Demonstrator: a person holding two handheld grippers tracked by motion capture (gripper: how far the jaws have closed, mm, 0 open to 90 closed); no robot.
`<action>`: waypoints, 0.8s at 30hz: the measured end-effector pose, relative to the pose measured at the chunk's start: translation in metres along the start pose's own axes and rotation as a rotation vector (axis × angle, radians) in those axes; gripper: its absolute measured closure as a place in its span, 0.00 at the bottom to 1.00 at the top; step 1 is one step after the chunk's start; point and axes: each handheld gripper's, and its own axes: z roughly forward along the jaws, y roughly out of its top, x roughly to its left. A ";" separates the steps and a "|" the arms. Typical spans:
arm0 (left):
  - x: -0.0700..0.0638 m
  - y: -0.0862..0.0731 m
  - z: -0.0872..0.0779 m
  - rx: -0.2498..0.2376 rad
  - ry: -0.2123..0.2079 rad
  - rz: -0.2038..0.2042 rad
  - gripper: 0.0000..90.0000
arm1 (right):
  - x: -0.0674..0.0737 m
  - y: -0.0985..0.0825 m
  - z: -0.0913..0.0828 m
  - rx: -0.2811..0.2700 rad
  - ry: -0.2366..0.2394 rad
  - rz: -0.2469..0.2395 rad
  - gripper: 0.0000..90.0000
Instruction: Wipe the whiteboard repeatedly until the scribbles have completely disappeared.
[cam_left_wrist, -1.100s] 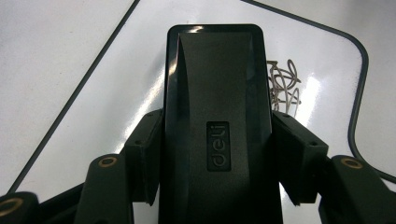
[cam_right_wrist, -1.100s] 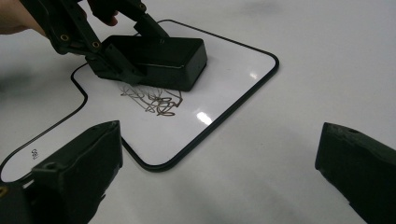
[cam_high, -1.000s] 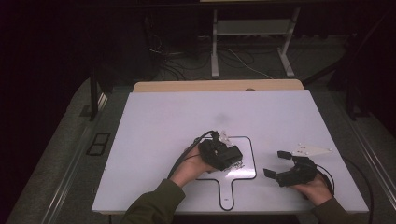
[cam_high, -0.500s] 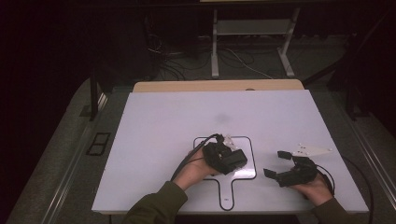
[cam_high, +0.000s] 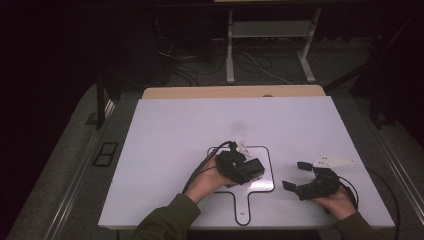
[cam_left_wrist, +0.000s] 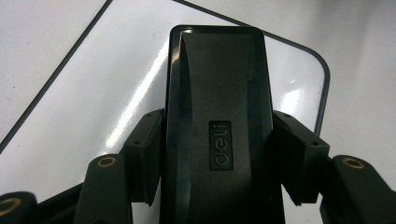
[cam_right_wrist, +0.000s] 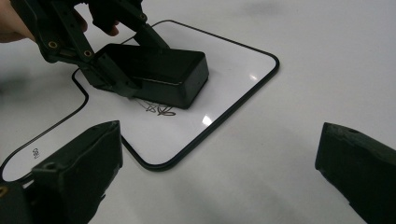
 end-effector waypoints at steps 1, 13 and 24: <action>-0.001 0.001 0.001 0.004 0.000 0.008 0.44 | 0.000 0.000 0.000 0.000 0.000 0.000 0.00; -0.010 0.013 0.009 0.021 0.050 0.070 0.44 | 0.000 0.000 0.000 -0.003 -0.003 -0.003 0.00; -0.015 0.021 0.016 0.025 0.049 0.093 0.44 | -0.001 0.000 -0.001 -0.009 -0.006 0.002 0.00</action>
